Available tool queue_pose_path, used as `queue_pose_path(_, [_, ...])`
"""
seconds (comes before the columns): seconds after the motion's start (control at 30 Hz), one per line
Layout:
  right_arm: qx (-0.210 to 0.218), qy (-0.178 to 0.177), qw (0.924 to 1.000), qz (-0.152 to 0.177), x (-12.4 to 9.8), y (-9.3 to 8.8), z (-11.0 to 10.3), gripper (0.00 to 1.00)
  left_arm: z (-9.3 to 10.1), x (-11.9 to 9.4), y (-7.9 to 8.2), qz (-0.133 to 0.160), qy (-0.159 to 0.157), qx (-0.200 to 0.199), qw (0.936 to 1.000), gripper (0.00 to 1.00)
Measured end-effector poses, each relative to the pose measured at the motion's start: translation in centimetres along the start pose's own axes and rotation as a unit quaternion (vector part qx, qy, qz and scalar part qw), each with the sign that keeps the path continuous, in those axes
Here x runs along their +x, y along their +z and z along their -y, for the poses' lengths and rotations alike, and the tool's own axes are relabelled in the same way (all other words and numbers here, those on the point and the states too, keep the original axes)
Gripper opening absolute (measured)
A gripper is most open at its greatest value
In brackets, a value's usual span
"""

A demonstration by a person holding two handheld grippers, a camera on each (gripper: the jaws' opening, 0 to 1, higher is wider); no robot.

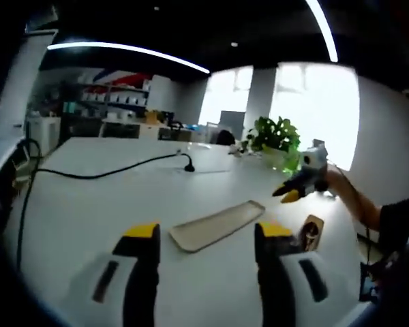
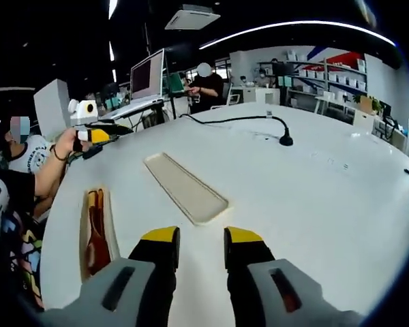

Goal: Arrange the utensils inside the cutlery case until each visible utensil rests in its matching compartment.

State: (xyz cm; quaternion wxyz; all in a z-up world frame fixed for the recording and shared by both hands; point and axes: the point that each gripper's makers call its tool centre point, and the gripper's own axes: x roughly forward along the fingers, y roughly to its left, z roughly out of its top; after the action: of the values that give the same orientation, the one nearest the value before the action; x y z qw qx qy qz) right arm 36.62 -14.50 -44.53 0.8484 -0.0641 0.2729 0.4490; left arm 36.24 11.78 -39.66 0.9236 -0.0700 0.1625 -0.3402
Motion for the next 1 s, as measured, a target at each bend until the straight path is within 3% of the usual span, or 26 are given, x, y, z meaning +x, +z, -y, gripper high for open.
queue_pose_path(0.1, [0.011, 0.006, 0.9999, 0.005, 0.5, 0.0, 0.3, 0.27, -0.3, 0.6, -0.6, -0.012, -0.011, -0.017, 0.9997, 0.59])
queue_pose_path(0.2, [0.021, 0.013, 0.9996, 0.011, 0.9, 0.1, 0.5, 0.27, -0.3, 1.3, -0.2, 0.009, -0.038, -0.057, 0.9976, 0.57])
queue_pose_path(0.33, [0.017, 0.007, 0.9995, 0.027, 1.6, 0.8, 1.2, 0.27, -0.5, 2.1, -1.1, -0.014, -0.044, -0.067, 0.9967, 0.54])
queue_pose_path(0.4, [0.023, 0.010, 0.9994, 0.022, 2.1, 0.7, 1.3, 0.26, -0.7, 2.5, -1.4, -0.021, -0.045, -0.084, 0.9952, 0.50])
queue_pose_path(0.5, [0.038, 0.014, 0.9990, 0.019, 2.7, 0.6, 1.3, 0.26, -0.7, 3.0, -1.1, -0.009, -0.054, -0.086, 0.9948, 0.38])
queue_pose_path(0.6, [0.057, 0.023, 0.9977, 0.028, 3.2, 0.9, 1.1, 0.24, -0.8, 3.5, -1.2, -0.027, -0.064, -0.117, 0.9907, 0.41])
queue_pose_path(1.0, [0.083, 0.018, 0.9963, 0.011, 3.8, 0.7, 1.7, 0.24, -0.2, 4.7, -2.5, -0.053, -0.055, -0.150, 0.9858, 0.44])
